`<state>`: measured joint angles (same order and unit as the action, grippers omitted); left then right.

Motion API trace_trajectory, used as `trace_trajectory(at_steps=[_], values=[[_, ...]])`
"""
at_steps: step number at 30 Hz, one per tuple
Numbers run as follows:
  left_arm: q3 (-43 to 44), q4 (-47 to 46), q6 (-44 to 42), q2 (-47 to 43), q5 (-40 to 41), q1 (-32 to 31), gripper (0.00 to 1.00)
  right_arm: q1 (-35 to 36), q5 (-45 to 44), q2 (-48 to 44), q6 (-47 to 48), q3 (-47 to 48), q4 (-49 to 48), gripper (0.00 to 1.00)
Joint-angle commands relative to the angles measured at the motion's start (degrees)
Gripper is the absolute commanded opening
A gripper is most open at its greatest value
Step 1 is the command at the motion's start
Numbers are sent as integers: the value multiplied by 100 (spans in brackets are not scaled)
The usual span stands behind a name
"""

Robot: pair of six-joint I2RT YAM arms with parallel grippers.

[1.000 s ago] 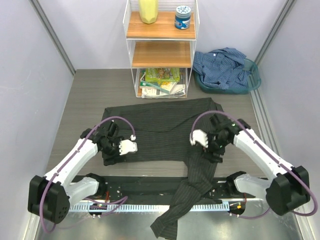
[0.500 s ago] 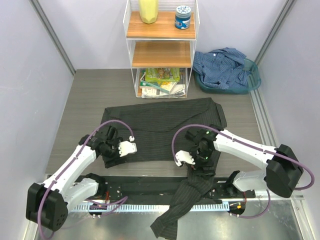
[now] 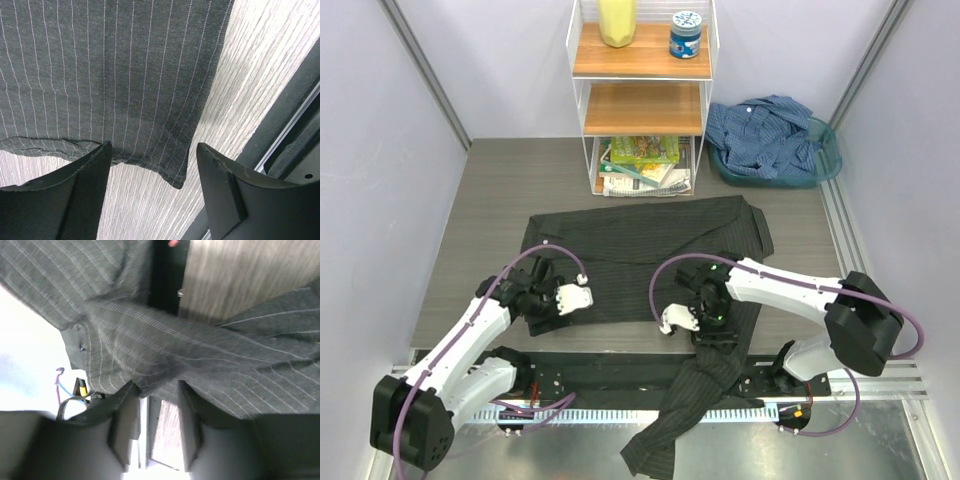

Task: Fold and stack the long sleeve shirts
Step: Fold the shirt

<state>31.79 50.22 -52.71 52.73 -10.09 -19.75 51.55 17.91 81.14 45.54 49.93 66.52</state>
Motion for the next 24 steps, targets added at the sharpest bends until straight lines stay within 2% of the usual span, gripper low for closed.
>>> trace_trajectory(at_steps=[1, 2, 4, 11, 16, 17, 19, 20, 21, 22, 24], values=[[-67, -47, -187, -245, -257, 15, 66, 22, -297, 60, -326, 122, -201, 33], [-68, -4, -239, -272, -274, 15, 65, 22, -341, 42, -379, 131, -218, 16], [-42, 110, -362, -333, -405, 15, 56, 22, -385, -72, -440, 148, -218, 1], [-15, 401, -951, -272, -459, 15, 40, 4, -543, -345, -625, 210, -262, 1], [-50, 480, -1066, -150, -398, 24, 38, -118, -640, -555, -616, 271, -210, 1], [-15, 506, -1075, -114, -398, 15, 29, -136, -649, -582, -608, 289, -184, 1], [116, 751, -1180, -87, -441, 15, 18, -232, -719, -669, -564, 324, -148, 1], [230, 901, -1267, -105, -581, 15, 8, -285, -736, -714, -538, 394, -79, 1], [457, 1076, -1399, -122, -687, 24, 3, -338, -763, -766, -494, 447, -43, 1], [590, 1374, -1513, -131, -783, 15, 0, -452, -841, -889, -415, 499, 1, 1], [784, 1307, -1182, -123, -802, 50, 0, -575, -912, -986, -335, 719, 106, 1]])
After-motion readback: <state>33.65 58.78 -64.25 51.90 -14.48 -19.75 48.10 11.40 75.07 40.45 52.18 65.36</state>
